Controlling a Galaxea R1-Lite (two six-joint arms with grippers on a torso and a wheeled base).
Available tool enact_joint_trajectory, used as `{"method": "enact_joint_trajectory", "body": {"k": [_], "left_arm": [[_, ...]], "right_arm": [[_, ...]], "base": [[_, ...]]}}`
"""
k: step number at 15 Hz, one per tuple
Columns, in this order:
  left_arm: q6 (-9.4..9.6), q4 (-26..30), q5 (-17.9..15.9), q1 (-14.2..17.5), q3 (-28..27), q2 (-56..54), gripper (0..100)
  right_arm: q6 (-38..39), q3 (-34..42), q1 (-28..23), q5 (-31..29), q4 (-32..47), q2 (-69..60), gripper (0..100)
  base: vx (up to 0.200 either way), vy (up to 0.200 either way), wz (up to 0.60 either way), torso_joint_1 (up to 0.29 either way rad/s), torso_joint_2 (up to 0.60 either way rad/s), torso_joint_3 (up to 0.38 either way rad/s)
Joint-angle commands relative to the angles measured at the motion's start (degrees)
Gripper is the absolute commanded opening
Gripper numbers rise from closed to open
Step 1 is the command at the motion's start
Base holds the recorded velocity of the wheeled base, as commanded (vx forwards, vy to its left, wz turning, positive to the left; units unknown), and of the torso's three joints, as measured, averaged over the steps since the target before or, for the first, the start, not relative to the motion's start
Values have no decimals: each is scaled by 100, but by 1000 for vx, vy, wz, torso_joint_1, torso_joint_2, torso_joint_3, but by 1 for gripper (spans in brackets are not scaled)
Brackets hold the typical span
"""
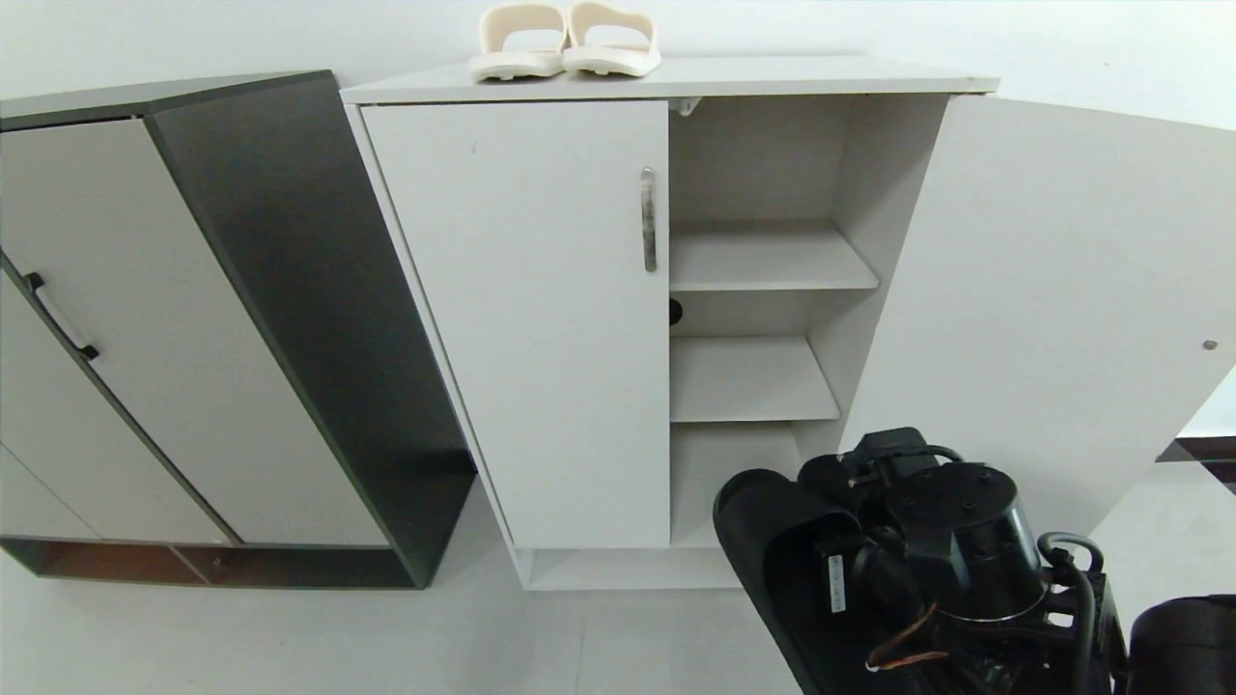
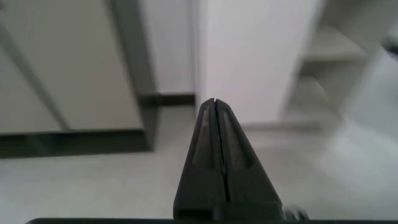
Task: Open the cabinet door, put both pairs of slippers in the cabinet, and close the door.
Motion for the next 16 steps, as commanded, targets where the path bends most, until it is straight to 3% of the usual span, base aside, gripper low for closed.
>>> {"method": "enact_joint_trajectory", "body": {"k": [1,5,9,16], "left_arm": [[44,-51,-15,20,33,-230,0],[-123,-51,11,29,33,-230,0],[-115,-60,11,29,33,-230,0],[-115,-60,11,29,33,-230,0]], "right_arm": [[-8,53,58,4,-40,-1,0],[-8,-35,137,-23,-67,78,0],[36,-281,137,-31,-76,412,0],[27,-887,102,-40,-67,1027,0]], "base": [[0,0,0,0,0,0],[0,0,0,0,0,0],[0,0,0,0,0,0],[0,-200,0,2,2,2]]}}
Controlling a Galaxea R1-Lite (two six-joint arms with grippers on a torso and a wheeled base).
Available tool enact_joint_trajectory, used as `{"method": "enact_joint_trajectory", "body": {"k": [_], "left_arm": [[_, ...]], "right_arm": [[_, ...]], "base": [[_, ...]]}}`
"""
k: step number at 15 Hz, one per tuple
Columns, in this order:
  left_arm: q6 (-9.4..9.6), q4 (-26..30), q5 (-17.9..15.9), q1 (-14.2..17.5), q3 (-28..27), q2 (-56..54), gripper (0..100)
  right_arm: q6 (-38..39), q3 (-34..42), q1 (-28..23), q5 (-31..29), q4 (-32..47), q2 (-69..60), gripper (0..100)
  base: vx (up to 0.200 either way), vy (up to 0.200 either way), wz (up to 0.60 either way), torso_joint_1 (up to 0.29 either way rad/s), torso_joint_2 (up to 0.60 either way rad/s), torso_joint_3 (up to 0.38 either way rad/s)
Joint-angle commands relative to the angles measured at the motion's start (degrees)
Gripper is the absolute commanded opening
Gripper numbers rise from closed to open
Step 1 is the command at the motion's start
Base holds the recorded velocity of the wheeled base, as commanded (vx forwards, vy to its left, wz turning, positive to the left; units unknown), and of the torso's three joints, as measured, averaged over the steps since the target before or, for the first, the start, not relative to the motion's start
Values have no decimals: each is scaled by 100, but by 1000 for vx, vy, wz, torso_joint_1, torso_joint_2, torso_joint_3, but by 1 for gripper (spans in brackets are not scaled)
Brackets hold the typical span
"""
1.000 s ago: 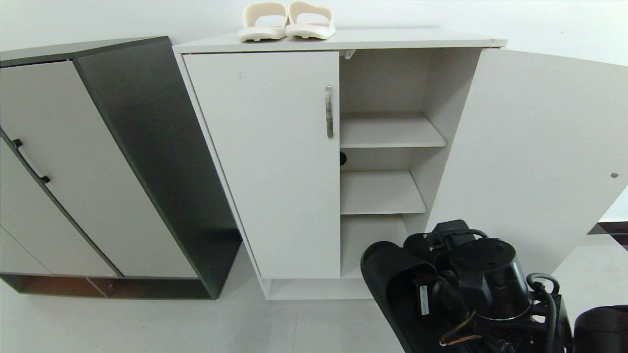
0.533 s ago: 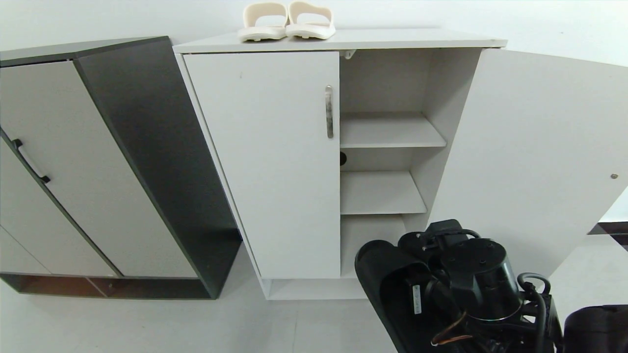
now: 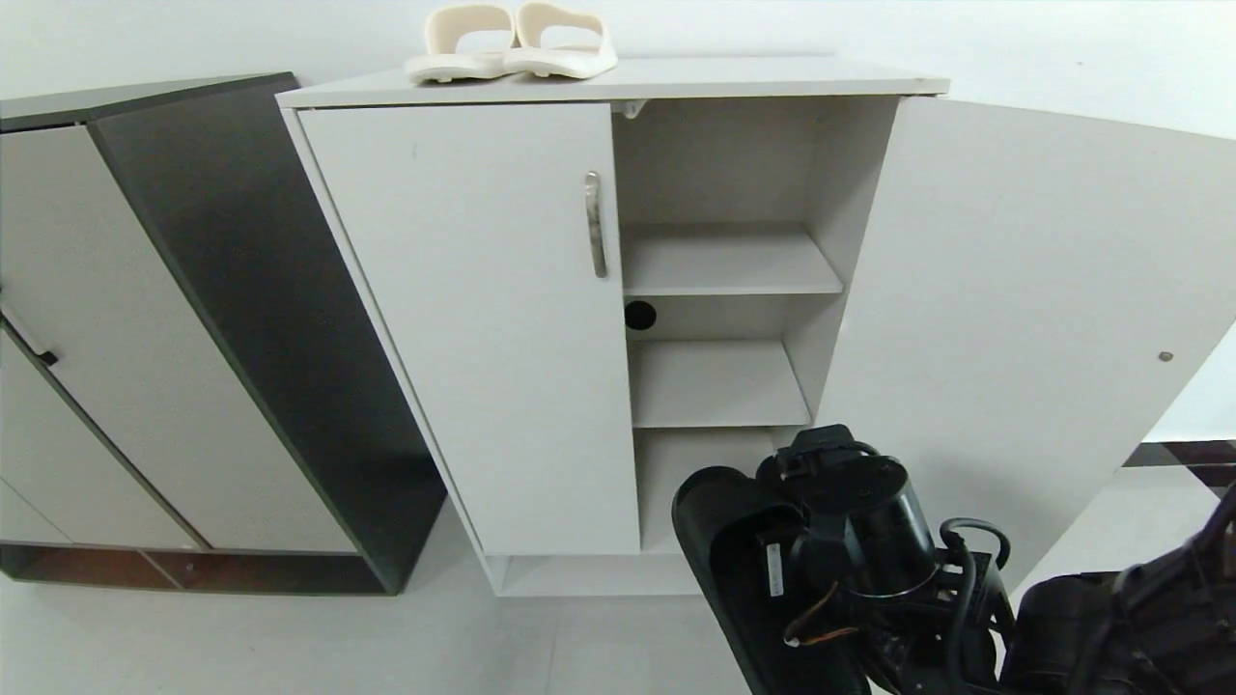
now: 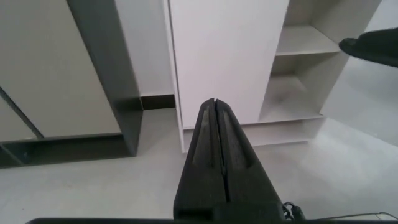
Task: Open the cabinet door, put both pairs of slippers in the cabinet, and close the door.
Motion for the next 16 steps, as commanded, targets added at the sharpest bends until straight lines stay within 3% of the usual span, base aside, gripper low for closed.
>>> {"method": "enact_joint_trajectory", "body": {"k": [1,16], "left_arm": [[1,-1,-2,-1,0,14,0],[1,7,-2,-1,0,14,0]], "right_arm": [[-3,-118,0,1,-7,223,0],[-3,-1621,-44,10,-7,1656,0]], "base": [[0,0,0,0,0,0],[0,0,0,0,0,-18]]}}
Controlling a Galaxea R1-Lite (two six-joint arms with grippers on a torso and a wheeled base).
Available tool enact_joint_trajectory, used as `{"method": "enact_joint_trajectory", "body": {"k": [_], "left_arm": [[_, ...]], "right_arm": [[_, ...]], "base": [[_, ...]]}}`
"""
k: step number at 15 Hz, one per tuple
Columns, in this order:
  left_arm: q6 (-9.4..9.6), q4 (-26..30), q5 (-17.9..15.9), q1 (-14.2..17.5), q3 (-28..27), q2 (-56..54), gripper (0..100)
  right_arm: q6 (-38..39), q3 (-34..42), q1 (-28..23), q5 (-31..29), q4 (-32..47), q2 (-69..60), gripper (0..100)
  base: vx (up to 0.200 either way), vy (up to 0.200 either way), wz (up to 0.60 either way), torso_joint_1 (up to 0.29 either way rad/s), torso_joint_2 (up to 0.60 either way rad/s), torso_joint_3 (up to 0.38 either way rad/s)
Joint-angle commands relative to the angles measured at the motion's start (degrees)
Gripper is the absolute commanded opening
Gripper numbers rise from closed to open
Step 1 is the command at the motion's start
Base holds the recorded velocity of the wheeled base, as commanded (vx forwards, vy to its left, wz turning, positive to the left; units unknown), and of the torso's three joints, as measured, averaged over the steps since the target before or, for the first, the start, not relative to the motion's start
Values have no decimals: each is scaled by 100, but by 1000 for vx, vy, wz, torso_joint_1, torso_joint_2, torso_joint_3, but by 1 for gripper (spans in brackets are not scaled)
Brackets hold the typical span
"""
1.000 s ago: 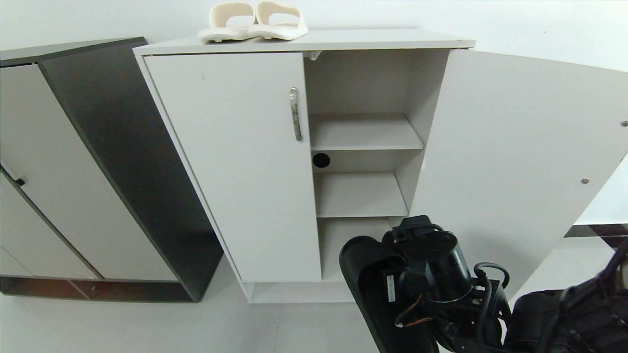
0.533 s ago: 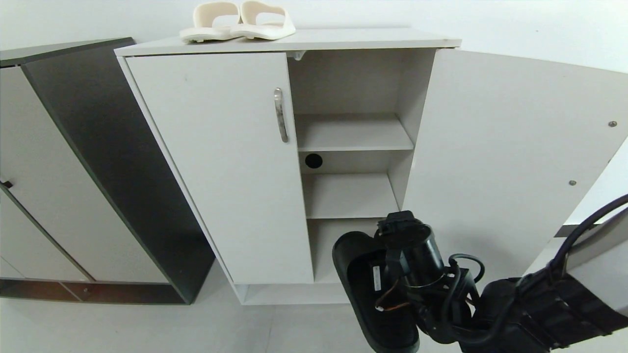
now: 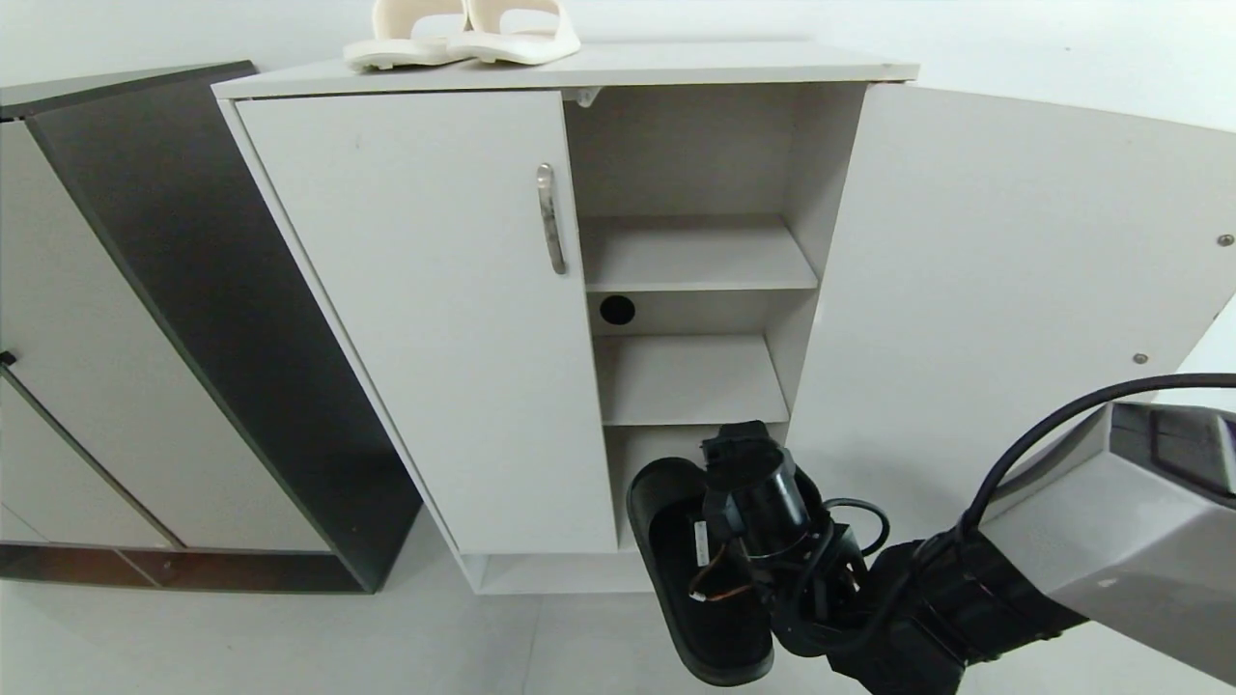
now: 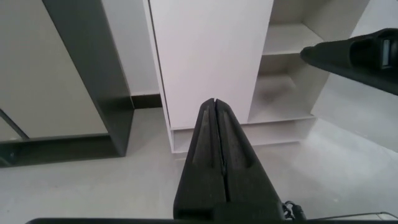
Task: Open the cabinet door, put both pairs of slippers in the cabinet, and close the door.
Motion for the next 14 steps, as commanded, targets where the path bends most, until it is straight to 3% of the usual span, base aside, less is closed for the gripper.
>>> {"method": "enact_joint_trajectory", "body": {"k": [1,8,13,14], "left_arm": [[1,0,-2,-7,0,14,0],[1,-9,-2,2,0,14,0],[10,-9,-2,2,0,14,0],[10,-9,-2,2,0,14,0]], "right_arm": [[-8,-197,14,-10,-2,242,0],[-342,-302,190,-836,-406,198,0],[-2021,463,181,-1100,-3535,462,0],[-2197,463,181,-1161,-3817,541,0]], "base": [[0,0,0,12,-2,-178],[0,0,0,4,1,-191],[0,0,0,1,2,-196],[0,0,0,7,2,-188]]}}
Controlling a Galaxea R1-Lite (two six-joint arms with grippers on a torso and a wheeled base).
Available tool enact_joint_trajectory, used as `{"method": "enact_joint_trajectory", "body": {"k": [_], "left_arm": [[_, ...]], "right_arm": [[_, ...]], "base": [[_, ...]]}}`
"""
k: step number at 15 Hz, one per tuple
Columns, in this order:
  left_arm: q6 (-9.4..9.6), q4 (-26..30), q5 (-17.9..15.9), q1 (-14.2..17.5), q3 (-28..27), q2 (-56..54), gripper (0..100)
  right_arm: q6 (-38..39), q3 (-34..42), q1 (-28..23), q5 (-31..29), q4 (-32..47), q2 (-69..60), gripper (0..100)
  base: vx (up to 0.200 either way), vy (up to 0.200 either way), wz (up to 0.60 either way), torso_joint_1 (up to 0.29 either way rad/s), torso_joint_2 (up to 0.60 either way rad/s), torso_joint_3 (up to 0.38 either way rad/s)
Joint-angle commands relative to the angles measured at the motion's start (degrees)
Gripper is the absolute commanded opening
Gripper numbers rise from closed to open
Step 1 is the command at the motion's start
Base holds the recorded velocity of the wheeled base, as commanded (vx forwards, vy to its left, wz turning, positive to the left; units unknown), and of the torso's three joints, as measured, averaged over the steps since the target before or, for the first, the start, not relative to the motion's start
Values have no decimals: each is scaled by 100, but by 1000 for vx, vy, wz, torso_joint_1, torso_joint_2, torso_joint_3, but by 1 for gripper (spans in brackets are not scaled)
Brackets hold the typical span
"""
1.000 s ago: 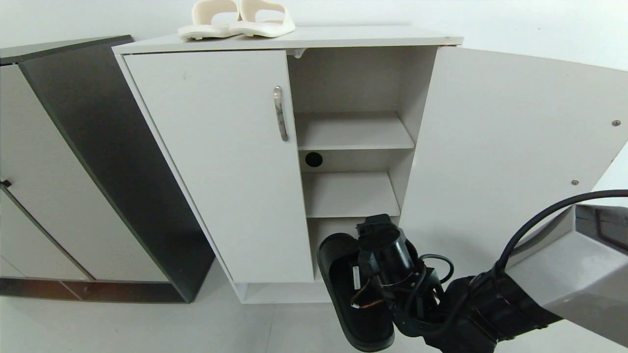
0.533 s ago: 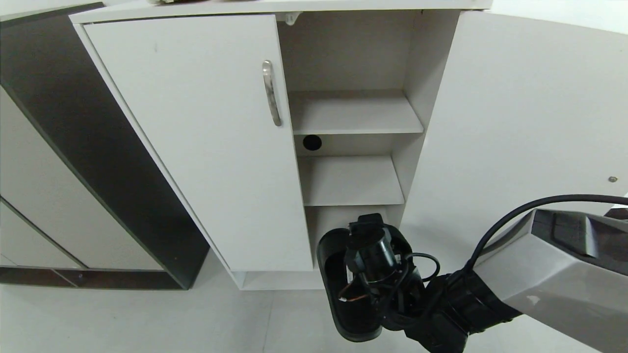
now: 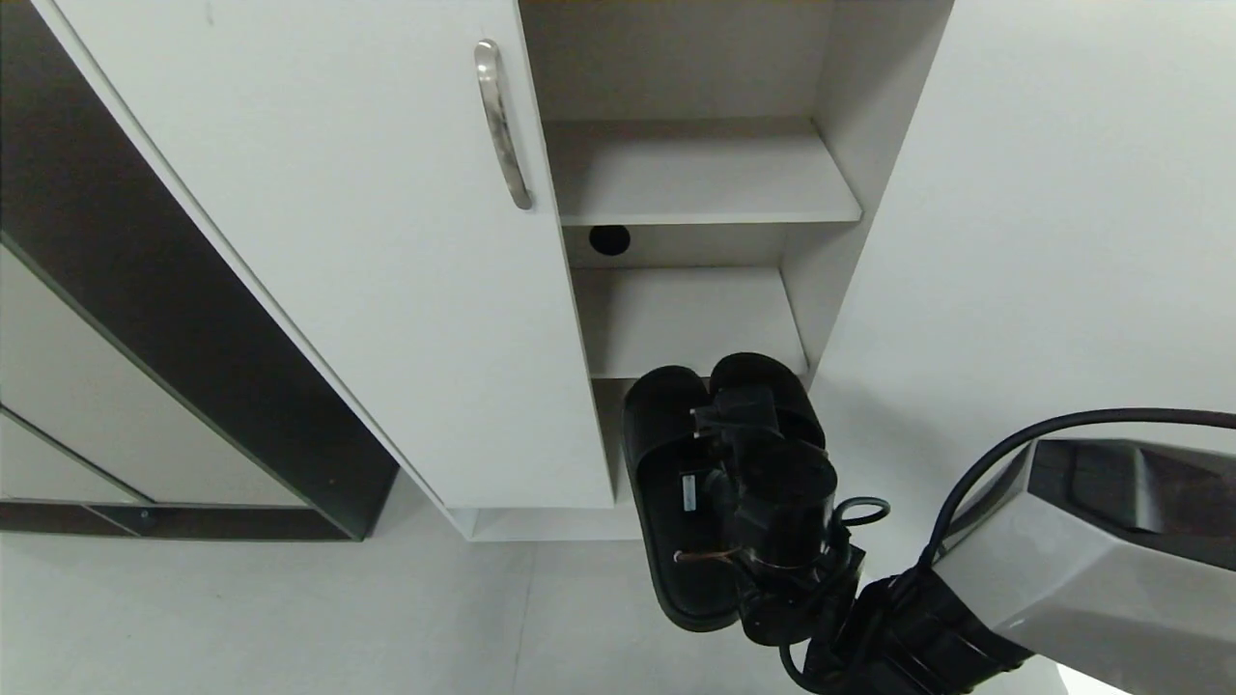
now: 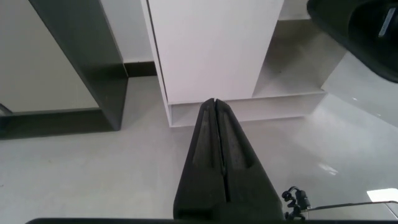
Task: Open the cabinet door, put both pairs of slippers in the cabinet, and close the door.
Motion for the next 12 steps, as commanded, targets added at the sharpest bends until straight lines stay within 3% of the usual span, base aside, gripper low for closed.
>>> {"method": "enact_joint_trajectory", "body": {"k": [1,8,12], "left_arm": [[8,-6,-2,2,0,9,0],[8,-6,-2,2,0,9,0],[8,-6,-2,2,0,9,0]], "right_arm": [[-162,134,-4,-64,-200,189,0],[-153,20,-101,-64,-235,374,0],[-153,-24,-101,-64,-235,356,0]], "base": [[0,0,0,2,-2,-115],[0,0,0,0,0,0],[200,0,0,-1,5,1]]}}
